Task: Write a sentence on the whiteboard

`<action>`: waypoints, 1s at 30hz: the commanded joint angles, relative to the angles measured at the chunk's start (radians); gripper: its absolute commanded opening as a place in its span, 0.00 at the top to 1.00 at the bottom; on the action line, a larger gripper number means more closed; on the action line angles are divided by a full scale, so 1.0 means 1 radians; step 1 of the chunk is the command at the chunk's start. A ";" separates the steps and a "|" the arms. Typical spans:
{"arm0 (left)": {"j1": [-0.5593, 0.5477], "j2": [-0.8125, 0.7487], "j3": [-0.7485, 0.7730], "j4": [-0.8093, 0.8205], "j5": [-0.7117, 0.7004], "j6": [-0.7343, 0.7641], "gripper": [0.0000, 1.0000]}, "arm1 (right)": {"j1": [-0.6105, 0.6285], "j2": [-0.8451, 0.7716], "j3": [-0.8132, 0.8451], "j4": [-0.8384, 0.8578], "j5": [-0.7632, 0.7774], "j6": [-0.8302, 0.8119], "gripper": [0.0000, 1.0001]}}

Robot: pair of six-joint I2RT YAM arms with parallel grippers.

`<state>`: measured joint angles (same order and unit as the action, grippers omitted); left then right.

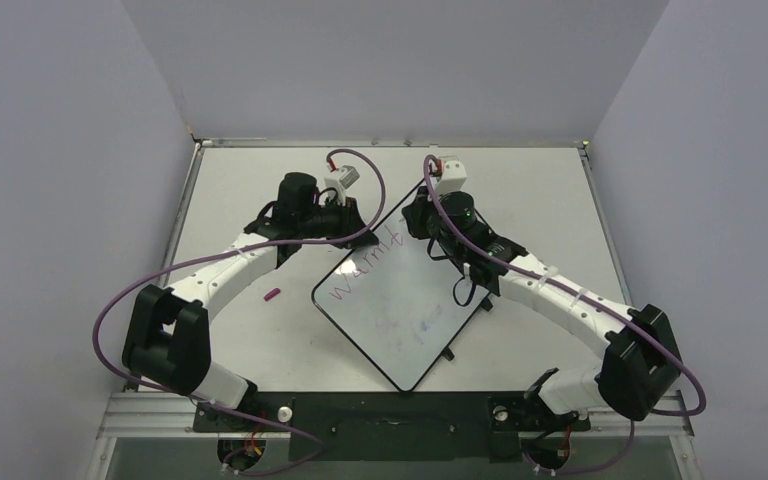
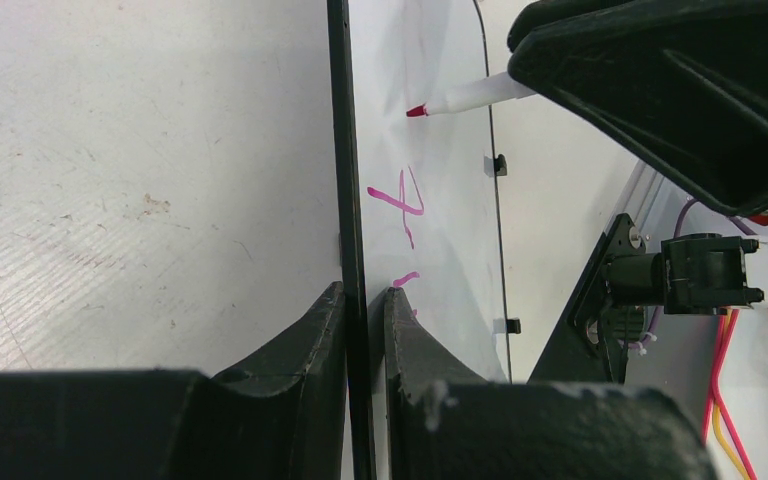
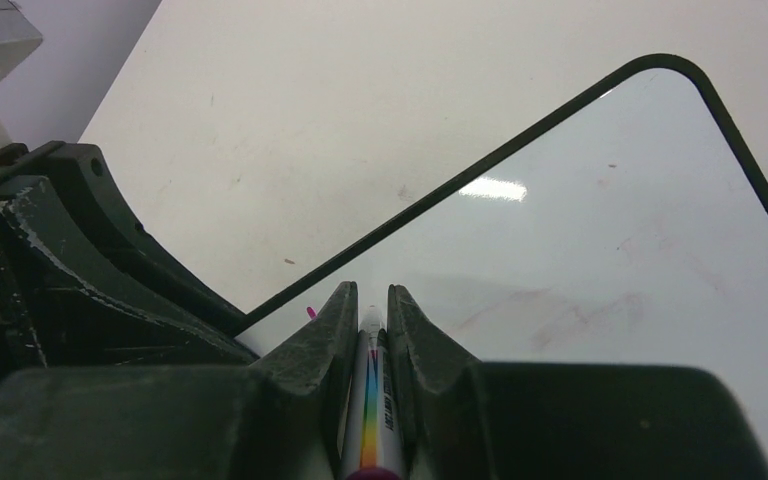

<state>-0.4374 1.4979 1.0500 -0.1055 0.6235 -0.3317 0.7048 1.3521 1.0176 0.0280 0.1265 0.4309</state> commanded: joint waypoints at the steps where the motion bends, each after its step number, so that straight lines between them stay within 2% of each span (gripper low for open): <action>1: 0.004 -0.037 -0.006 0.005 -0.074 0.099 1.00 | -0.010 0.016 0.055 0.039 -0.018 0.004 1.00; 16: 0.005 -0.037 -0.003 0.006 -0.074 0.099 1.00 | -0.013 0.030 0.005 0.041 -0.030 0.003 1.00; 30: 0.005 -0.039 -0.005 0.005 -0.076 0.098 1.00 | -0.016 -0.062 -0.124 0.047 -0.009 0.021 1.00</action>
<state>-0.4374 1.4960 1.0492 -0.1123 0.6128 -0.3317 0.6941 1.3411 0.9371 0.0635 0.1017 0.4374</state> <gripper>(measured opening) 0.111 0.097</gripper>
